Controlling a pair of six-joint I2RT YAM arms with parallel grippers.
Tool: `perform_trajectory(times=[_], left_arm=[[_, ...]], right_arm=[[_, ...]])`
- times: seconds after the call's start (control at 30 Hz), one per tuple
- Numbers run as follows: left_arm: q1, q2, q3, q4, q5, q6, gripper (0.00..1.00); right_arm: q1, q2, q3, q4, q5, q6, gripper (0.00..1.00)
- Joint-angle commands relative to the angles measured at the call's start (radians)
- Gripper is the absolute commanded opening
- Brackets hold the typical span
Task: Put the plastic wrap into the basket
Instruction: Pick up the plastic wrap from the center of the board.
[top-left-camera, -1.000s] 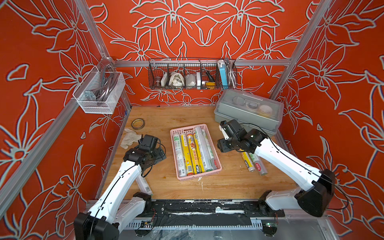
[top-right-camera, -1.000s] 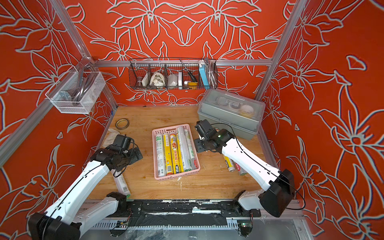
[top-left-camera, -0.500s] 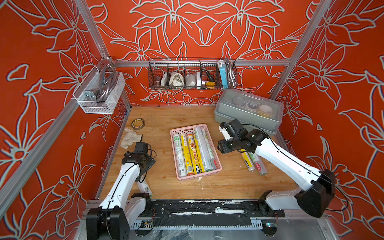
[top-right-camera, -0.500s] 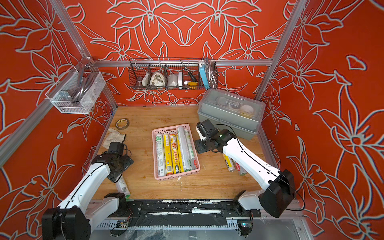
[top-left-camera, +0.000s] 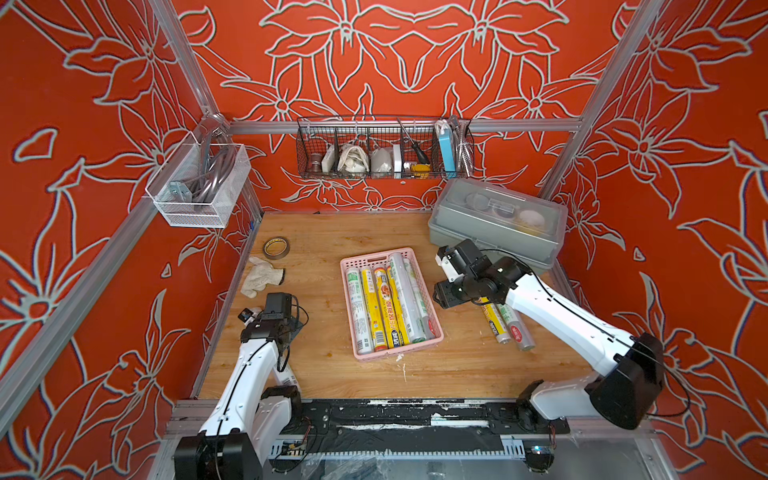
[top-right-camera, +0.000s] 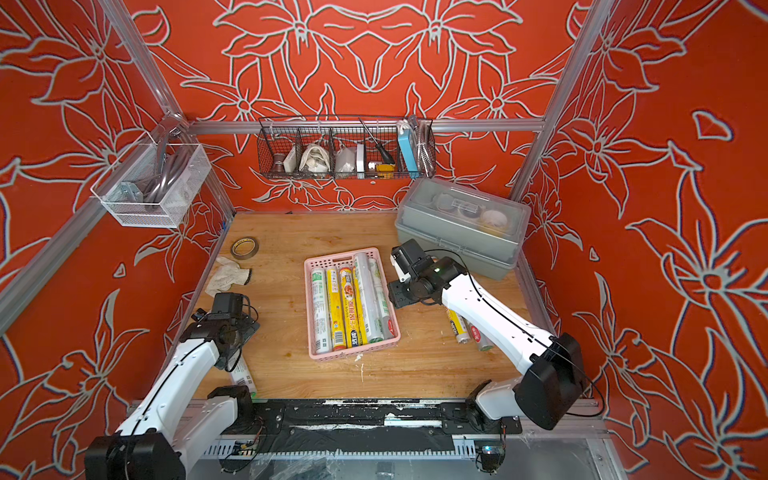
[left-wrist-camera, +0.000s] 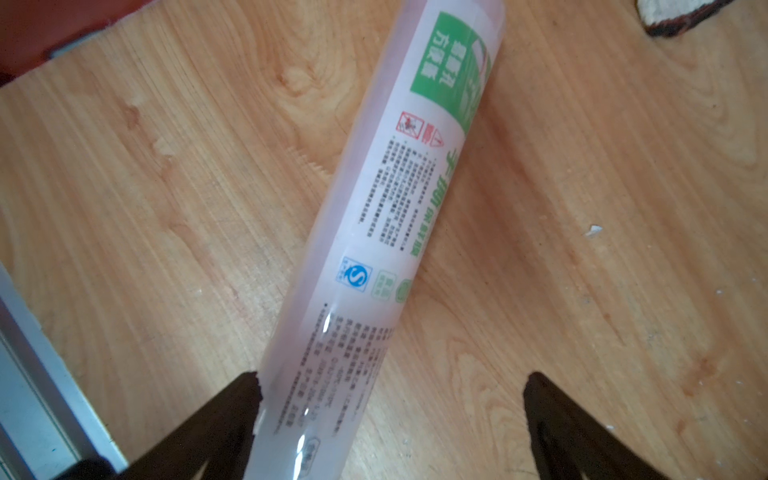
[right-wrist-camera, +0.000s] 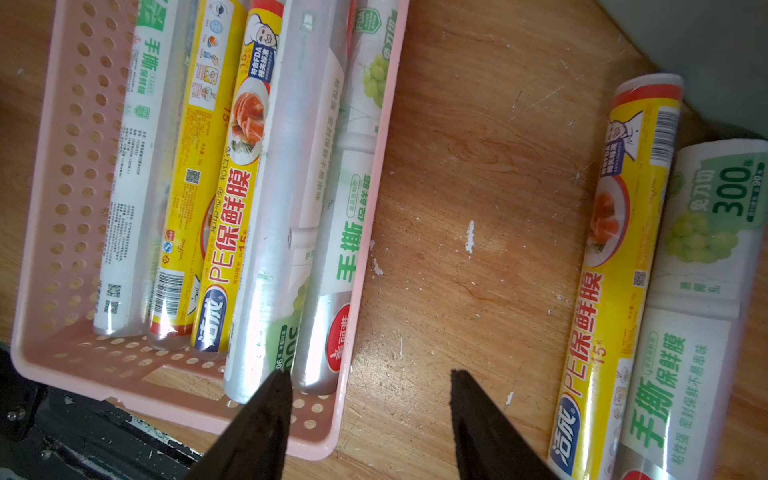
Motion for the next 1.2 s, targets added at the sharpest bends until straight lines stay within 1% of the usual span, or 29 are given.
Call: perform_trajectory(times=[0.0, 0.13, 0.2, 0.37, 0.5, 0.57, 0.67, 0.73, 0.8, 0.87, 1.0, 1.03, 1.07, 1.17], left_arm=[[0.006, -0.008, 0.037, -0.047, -0.054, -0.017, 0.98], [0.011, -0.008, 0.039, -0.084, -0.108, -0.059, 0.98], [0.021, -0.007, 0.016, -0.058, -0.095, -0.057, 0.98], [0.068, 0.021, -0.031, -0.006, -0.018, -0.054, 0.98], [0.139, 0.038, -0.057, 0.056, 0.112, -0.032, 0.97], [0.155, 0.051, -0.064, 0.080, 0.142, -0.013, 0.95], [0.157, 0.042, -0.064, 0.104, 0.166, 0.021, 0.91], [0.157, 0.032, -0.077, 0.132, 0.207, 0.038, 0.88], [0.157, 0.033, -0.079, 0.146, 0.240, 0.054, 0.88], [0.157, 0.037, -0.080, 0.171, 0.281, 0.082, 0.84], [0.155, 0.070, -0.068, 0.195, 0.334, 0.124, 0.73], [0.155, 0.115, -0.065, 0.202, 0.347, 0.131, 0.69], [0.154, 0.131, -0.064, 0.214, 0.364, 0.138, 0.66], [0.143, 0.179, -0.051, 0.228, 0.385, 0.156, 0.63]], right_arm=[[-0.004, 0.016, 0.018, -0.019, -0.015, 0.014, 0.61], [-0.004, 0.035, 0.020, -0.022, -0.020, 0.019, 0.61], [-0.003, 0.042, 0.022, -0.023, -0.024, 0.017, 0.61], [-0.004, 0.047, 0.019, -0.024, -0.021, 0.014, 0.61], [-0.004, 0.045, 0.013, -0.025, -0.013, 0.010, 0.61], [-0.004, 0.043, 0.011, -0.026, -0.012, 0.009, 0.61], [-0.004, 0.042, 0.011, -0.028, -0.007, 0.008, 0.61], [-0.004, 0.042, 0.010, -0.028, -0.007, 0.009, 0.61], [-0.005, 0.043, 0.008, -0.027, -0.007, 0.011, 0.61], [-0.005, 0.042, 0.006, -0.027, -0.007, 0.010, 0.61], [-0.005, 0.041, 0.008, -0.027, -0.006, 0.013, 0.61], [-0.005, 0.041, 0.008, -0.027, -0.006, 0.014, 0.61], [-0.005, 0.041, 0.007, -0.025, -0.006, 0.015, 0.61], [-0.005, 0.041, 0.006, -0.028, -0.006, 0.015, 0.61]])
